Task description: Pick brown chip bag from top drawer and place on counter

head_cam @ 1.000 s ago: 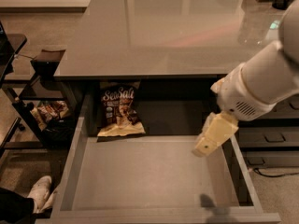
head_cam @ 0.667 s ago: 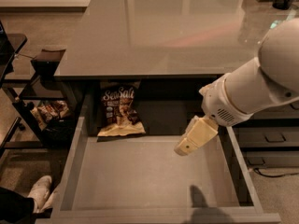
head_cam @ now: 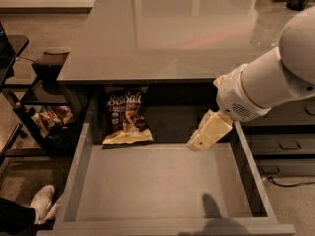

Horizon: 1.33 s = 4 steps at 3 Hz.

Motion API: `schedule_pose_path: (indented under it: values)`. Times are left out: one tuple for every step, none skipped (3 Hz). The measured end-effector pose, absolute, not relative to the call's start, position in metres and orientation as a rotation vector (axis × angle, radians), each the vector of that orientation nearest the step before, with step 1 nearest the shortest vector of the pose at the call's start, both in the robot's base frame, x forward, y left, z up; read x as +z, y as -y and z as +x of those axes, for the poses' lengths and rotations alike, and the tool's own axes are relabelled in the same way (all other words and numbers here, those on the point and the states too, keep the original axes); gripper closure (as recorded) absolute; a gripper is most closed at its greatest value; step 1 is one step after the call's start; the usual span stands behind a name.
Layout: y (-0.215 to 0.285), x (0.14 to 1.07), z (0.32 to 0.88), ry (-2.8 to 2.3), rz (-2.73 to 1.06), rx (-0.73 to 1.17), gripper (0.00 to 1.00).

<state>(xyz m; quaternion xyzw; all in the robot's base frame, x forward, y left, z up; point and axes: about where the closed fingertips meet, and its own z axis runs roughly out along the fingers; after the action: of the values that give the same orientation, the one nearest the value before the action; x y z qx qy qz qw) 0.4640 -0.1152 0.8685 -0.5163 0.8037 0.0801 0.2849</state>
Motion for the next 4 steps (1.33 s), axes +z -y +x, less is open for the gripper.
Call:
schedule_pose_path:
  values:
    - [0.098, 0.851, 0.468, -2.133, -1.333, 0.238, 0.0]
    - [0.059, 0.802, 0.474, -2.139, -1.254, 0.311, 0.0]
    - [0.031, 0.769, 0.496, -2.124, -1.167, 0.35, 0.0]
    - [0.009, 0.751, 0.542, -2.071, -1.128, 0.344, 0.0]
